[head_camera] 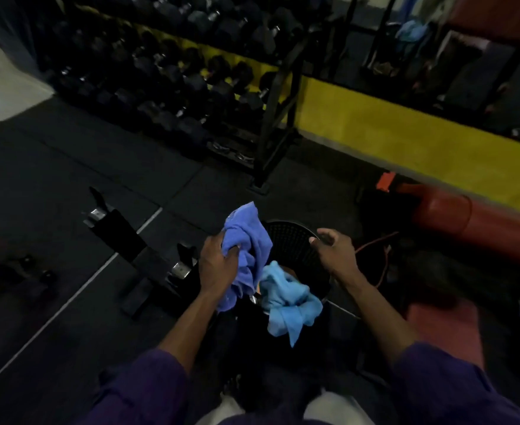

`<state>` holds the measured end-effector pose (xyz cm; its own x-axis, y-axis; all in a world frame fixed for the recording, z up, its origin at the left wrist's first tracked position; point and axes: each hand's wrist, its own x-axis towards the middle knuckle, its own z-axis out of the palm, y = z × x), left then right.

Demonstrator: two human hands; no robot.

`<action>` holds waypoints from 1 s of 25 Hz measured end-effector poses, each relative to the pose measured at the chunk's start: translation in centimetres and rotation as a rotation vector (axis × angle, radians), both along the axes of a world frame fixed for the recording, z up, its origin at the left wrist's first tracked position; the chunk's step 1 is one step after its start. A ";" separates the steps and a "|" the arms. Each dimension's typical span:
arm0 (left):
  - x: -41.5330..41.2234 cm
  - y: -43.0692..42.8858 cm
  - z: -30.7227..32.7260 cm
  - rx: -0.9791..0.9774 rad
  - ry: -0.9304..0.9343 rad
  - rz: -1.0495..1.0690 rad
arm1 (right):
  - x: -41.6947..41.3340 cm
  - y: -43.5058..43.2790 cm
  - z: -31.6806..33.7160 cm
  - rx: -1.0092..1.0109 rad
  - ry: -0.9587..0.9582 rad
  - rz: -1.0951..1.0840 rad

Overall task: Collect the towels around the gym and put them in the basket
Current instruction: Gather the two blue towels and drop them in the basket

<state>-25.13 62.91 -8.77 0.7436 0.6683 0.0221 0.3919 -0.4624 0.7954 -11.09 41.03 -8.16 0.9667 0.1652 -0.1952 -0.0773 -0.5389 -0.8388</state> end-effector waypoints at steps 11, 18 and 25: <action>4.3 -1.0 -2.9 -0.187 0.226 -0.086 | 0.3 -2.6 -3.5 -0.046 0.116 -0.047; 5.0 -2.0 -7.1 -0.147 0.278 -0.092 | 0.5 -2.7 -8.4 -0.010 0.267 -0.037; 6.4 -2.8 -13.4 -0.239 0.378 -0.121 | -0.3 -2.9 -18.0 -0.112 0.545 -0.103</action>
<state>-18.76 60.12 -22.13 0.7428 0.5298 -0.4092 0.6293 -0.3440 0.6969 -11.40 38.12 -26.13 0.7313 0.0247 -0.6816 -0.5402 -0.5892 -0.6009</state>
